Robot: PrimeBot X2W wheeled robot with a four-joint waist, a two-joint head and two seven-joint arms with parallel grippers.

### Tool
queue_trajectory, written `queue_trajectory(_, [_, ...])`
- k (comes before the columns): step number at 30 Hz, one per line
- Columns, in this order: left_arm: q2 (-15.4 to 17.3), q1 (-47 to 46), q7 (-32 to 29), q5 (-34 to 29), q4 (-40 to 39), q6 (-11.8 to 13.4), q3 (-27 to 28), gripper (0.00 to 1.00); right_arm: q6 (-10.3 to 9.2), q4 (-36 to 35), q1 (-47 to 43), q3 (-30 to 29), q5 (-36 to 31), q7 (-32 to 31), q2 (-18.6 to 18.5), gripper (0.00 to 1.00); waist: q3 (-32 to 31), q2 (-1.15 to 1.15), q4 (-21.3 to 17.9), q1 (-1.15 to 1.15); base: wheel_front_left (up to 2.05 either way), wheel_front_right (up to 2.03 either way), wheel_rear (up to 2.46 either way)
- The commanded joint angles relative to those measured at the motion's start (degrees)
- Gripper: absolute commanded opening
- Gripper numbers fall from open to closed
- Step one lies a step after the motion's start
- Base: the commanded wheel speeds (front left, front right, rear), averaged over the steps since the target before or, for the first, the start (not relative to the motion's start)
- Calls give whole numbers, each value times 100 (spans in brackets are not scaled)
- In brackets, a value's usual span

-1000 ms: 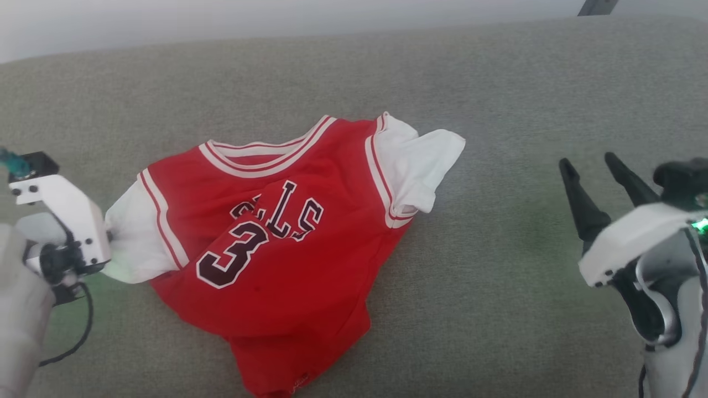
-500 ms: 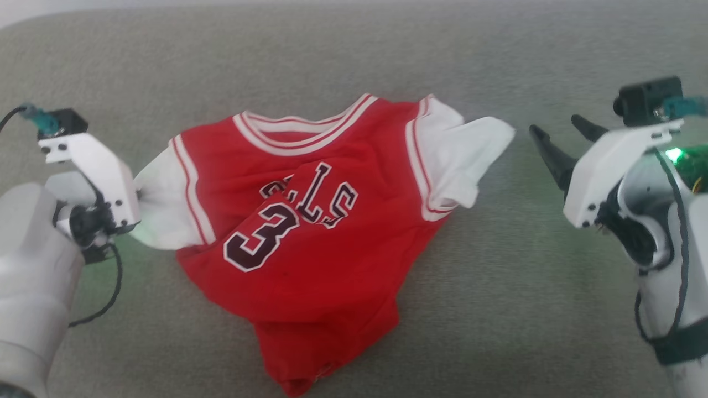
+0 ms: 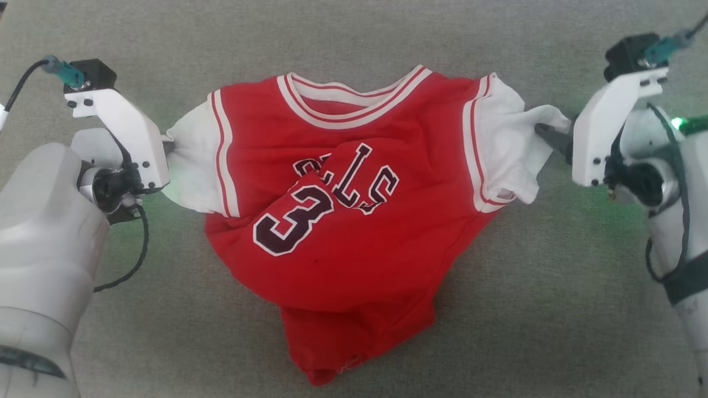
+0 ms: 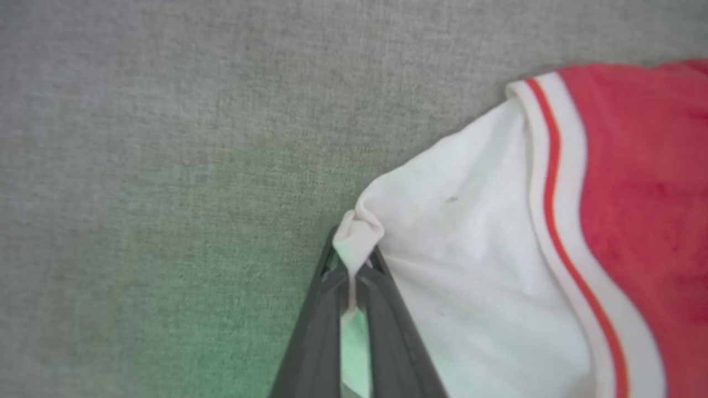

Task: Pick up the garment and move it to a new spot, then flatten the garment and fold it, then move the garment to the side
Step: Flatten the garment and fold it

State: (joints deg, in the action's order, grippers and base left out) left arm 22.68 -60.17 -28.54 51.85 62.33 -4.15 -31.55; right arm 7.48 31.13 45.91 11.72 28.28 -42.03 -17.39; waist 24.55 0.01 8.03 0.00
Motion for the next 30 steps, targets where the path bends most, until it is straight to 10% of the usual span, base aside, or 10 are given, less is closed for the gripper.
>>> queue_trajectory(1, [-90, 128, 8, -69, 129, 7, -62, 0, 2, 302, -257, 160, 36, -207, 134, 100, 27, -1, 25, 0, 0, 0, 0])
queue_trajectory(2, [-88, 118, 15, -65, 164, -2, -64, 0, 2, 424, -238, 217, 53, -340, 143, 98, 32, -1, 29, 0, 0, 0, 0])
queue_trajectory(3, [-103, 103, 22, -65, 195, -14, -73, 0, 2, 494, -206, 290, 54, -444, 133, 0, 33, -1, 34, 0, 0, 0, 0])
queue_trajectory(30, [349, -1271, 210, -344, -69, -155, -256, 0, 2, 17, 994, -286, 175, 598, -30, 0, -2137, -1, -612, 0, 0, 0, 0])
